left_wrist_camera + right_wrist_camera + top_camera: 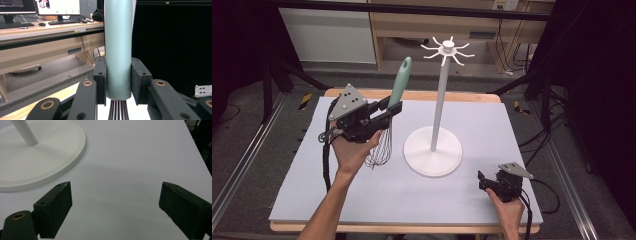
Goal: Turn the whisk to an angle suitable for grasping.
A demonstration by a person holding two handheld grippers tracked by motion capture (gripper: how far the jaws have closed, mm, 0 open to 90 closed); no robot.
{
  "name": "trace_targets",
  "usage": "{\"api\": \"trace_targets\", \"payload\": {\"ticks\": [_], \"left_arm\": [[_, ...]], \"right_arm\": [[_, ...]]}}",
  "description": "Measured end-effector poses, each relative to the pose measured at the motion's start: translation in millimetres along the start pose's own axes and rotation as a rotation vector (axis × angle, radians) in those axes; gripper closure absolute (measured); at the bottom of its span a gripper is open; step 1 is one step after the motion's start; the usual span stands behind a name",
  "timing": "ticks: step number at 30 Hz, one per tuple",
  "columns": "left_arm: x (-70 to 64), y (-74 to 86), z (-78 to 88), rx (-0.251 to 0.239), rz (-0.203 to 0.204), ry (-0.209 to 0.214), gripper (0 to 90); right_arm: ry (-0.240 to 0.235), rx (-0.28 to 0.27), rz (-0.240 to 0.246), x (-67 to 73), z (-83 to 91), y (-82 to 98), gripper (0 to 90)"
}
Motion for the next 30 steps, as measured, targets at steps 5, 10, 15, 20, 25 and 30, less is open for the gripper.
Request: {"api": "trace_targets", "payload": {"ticks": [5, 10, 15, 20, 25, 30], "left_arm": [[-3.4, -5.0, -2.4, -0.007, -0.004, 0.005, 68.6], [-6.1, -9.3, -3.0, -0.015, -0.011, 0.009, 68.6], [-7.6, -13.1, -6.5, -0.013, -0.015, 0.012, 68.7], [-9.5, -17.5, -10.0, -0.013, -0.021, 0.016, 68.7], [-11.5, -20.3, -12.7, -0.011, -0.030, 0.015, 68.6], [-12.1, -22.1, -16.2, -0.005, -0.037, 0.010, 68.7]], "right_arm": [[0.002, -0.002, 0.005, -0.2, 0.2, 0.1, 11.8], [0.000, -0.001, 0.002, 0.2, -0.2, 0.1, 11.8], [-0.003, -0.001, -0.001, 0.4, -0.3, -0.3, 11.8], [0.000, -0.004, -0.003, -0.8, 1.0, -0.2, 11.8], [0.000, -0.003, -0.004, -1.8, 1.0, 0.1, 11.8], [-0.002, -0.002, -0.004, -1.4, 0.6, -0.1, 11.8]]}}
Point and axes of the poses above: each handheld gripper's, and its own axes: z roughly backward along the jaws, y roughly out of its underside, x roughly to its left, the point moved 7 cm from there along -z, roughly forward along the jaws, and after that the axes turned 10 degrees about z, right-handed, at the moved point
